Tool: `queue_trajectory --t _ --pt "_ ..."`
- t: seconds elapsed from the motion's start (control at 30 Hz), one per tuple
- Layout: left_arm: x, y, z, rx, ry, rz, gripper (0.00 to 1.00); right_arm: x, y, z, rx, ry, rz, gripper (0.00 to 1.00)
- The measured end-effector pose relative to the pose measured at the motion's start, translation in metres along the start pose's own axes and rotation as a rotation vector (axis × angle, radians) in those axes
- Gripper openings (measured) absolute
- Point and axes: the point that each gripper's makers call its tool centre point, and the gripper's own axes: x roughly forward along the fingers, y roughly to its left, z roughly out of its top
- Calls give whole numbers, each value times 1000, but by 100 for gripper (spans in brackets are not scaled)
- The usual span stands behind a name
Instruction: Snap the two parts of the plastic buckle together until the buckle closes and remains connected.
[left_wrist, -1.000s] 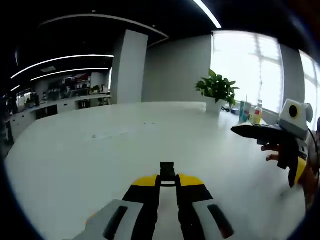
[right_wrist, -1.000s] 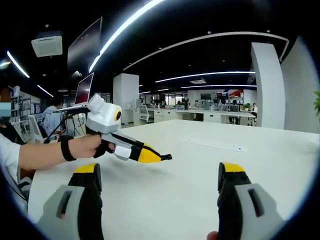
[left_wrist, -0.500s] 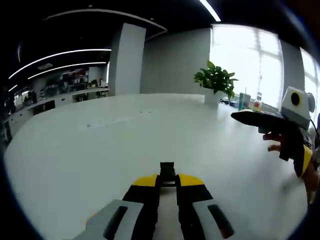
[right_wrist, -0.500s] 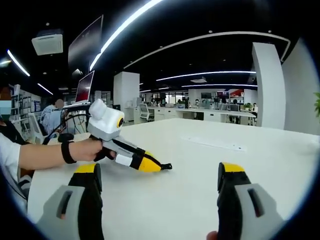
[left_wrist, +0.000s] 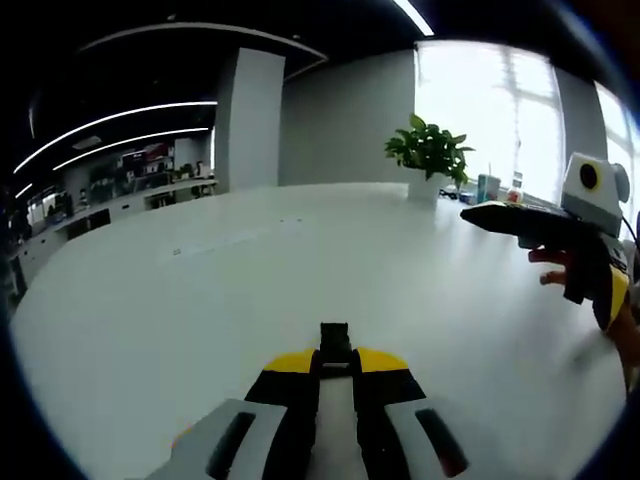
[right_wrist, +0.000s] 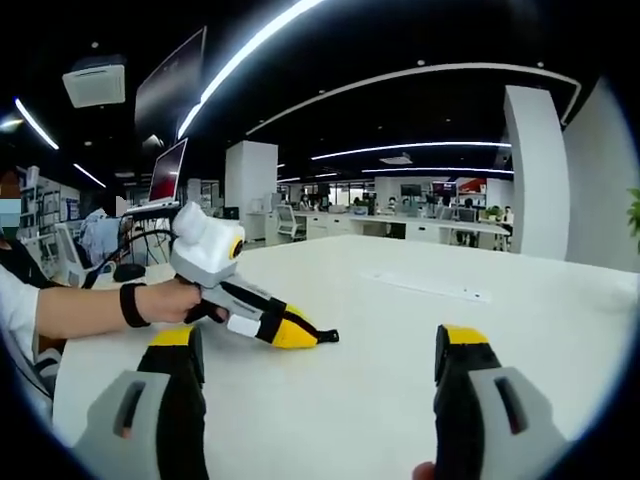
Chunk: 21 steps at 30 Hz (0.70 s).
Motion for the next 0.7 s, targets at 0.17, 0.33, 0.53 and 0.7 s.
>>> queue_trajectory --t 0.17,0.33,0.53,0.7 --pt "-1 1 1 62 -34 -8 11 -1 0 0 -7 -2 -9 96" --pt "-6 -5 0 133 -51 -3 23 -1 1 -2 -9 6 -8 96" --pt "-2 2 7 156 -68 -39 33 -2 3 -4 -18 16 -12 96" --pt "-8 2 17 143 -134 -52 42 -4 5 -7 -22 24 -18 96"
